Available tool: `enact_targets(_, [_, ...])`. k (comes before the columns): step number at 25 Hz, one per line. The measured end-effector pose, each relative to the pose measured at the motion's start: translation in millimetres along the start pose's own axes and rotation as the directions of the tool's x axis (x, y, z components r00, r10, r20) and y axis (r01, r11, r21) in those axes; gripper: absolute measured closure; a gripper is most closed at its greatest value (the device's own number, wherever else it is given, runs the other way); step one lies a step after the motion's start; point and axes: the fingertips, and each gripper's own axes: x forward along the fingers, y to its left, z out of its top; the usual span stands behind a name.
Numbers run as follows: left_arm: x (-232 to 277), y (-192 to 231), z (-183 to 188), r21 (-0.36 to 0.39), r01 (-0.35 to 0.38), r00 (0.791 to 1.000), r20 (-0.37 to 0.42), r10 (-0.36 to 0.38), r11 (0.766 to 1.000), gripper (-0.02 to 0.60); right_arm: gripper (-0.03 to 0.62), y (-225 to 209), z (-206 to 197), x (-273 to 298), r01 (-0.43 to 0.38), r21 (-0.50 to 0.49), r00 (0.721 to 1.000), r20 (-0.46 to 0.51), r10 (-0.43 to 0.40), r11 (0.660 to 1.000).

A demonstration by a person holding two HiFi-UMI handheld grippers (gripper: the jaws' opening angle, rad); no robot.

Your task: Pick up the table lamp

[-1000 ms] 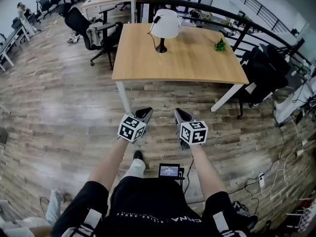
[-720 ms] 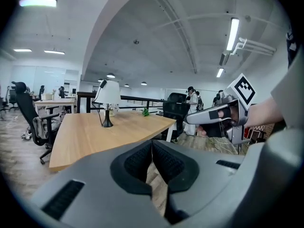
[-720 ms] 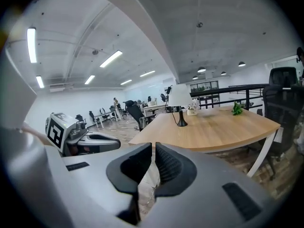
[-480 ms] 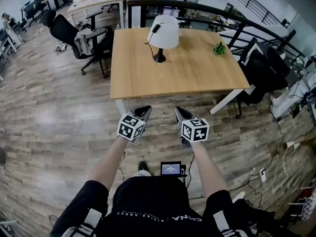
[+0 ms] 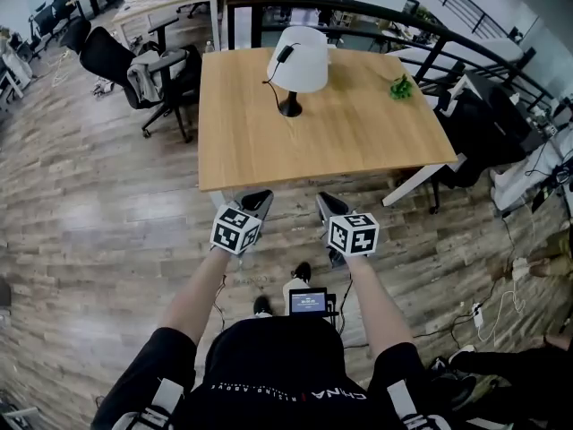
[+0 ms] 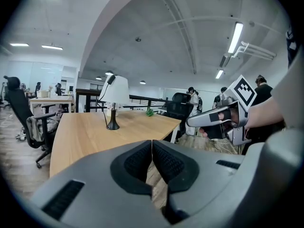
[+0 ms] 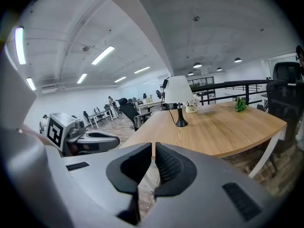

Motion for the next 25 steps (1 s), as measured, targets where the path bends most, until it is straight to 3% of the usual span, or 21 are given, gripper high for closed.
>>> enact_targets(8, [52, 43, 16, 0.001, -0.034, 0.999, -0.018, 0.034, 0.999, 0.561, 0.546, -42, 32, 62, -0.042, -0.003, 0.999, 0.002, 0.042, 0.999])
enact_targets(15, [125, 93, 66, 0.005, -0.085, 0.996, -0.008, 0.085, 0.996, 0.561, 0.546, -102, 84, 124, -0.090, -0.007, 0.996, 0.004, 0.090, 0.996])
enact_targets(25, [231, 134, 126, -0.001, -0.139, 0.990, -0.007, 0.139, 0.990, 0.561, 0.546, -191, 151, 192, -0.161, -0.023, 0.987, -0.008, 0.160, 0.987])
